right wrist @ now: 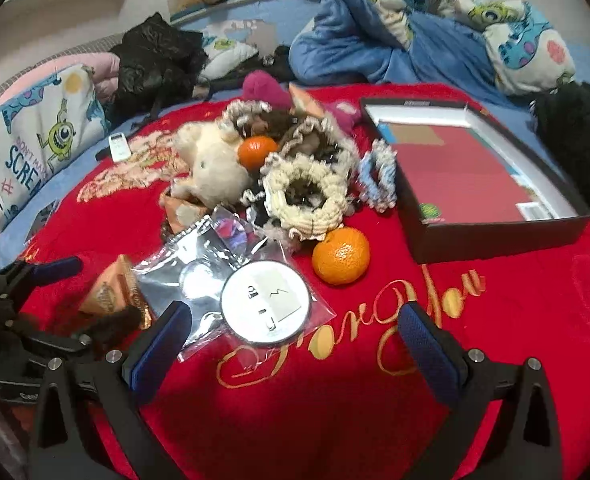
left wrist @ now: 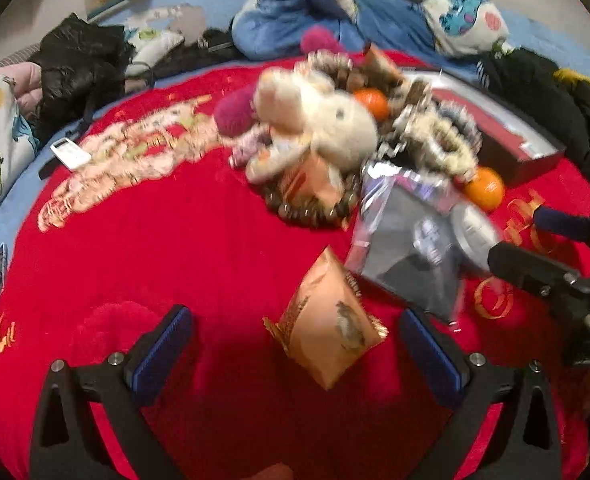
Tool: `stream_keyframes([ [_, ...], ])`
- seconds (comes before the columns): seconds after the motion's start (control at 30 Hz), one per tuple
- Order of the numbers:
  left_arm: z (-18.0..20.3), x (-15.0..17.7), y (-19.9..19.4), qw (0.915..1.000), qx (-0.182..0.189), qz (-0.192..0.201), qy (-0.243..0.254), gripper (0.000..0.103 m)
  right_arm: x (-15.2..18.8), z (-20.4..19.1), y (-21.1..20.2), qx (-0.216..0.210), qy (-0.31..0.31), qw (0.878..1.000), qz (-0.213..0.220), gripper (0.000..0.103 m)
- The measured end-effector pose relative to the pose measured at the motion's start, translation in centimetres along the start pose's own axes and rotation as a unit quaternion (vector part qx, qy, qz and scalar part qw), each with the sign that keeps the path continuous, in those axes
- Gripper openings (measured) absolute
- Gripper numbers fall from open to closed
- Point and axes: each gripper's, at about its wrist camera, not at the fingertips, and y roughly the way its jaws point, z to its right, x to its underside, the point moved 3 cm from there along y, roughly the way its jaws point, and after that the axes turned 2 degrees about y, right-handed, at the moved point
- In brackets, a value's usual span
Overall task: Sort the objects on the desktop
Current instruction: 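Grasp the brown snack packet with the left gripper while the right grasps the silver tin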
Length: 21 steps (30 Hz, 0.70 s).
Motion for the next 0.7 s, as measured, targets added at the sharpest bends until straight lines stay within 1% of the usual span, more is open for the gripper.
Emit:
stream_keyframes([
  [0.07,0.0,0.1,0.8,0.9999,-0.009,-0.009,0.002,0.103,0.0,-0.1,1.0,-0.004,-0.007,1.000,-0.019,0.103],
  [0.13,-0.3,0.0,1.2,0.9999,-0.001,-0.011,-0.005,0.103,0.1,-0.5,1.6,-0.006,-0.024,0.999,-0.028,0.103],
  [0.23,-0.9,-0.1,1.9,0.9995,0.005,-0.020,-0.023,0.103,0.1,-1.1,2.5,0.006,-0.045,0.998,-0.042,0.103],
  [0.3,-1.3,-0.2,2.6,0.9987,0.013,-0.027,-0.040,0.103,0.0,-1.4,3.2,0.006,-0.055,0.997,-0.047,0.103],
  [0.33,-1.4,-0.2,2.7,0.9987,0.013,-0.024,-0.044,0.103,-0.2,-1.3,3.5,0.005,-0.057,0.997,-0.049,0.103],
  [0.43,-1.1,-0.2,3.0,0.9990,0.003,-0.019,-0.041,0.103,-0.1,-0.9,3.9,0.002,-0.054,0.997,-0.049,0.103],
  [0.53,-1.3,-0.5,3.1,0.9987,0.010,-0.020,-0.046,0.103,-0.1,-1.0,4.2,0.003,-0.066,0.997,-0.050,0.101],
  [0.6,-1.3,-0.5,3.0,0.9988,0.010,-0.020,-0.043,0.103,-0.2,-1.1,4.2,0.005,-0.072,0.996,-0.055,0.096],
  [0.67,-1.5,-0.6,3.0,0.9989,0.013,-0.021,-0.041,0.100,-0.4,-1.1,4.1,0.008,-0.078,0.995,-0.059,0.083],
  [0.7,-1.5,-0.6,2.8,0.9988,0.014,-0.019,-0.042,0.098,-0.4,-0.9,4.1,0.008,-0.077,0.995,-0.060,0.080],
])
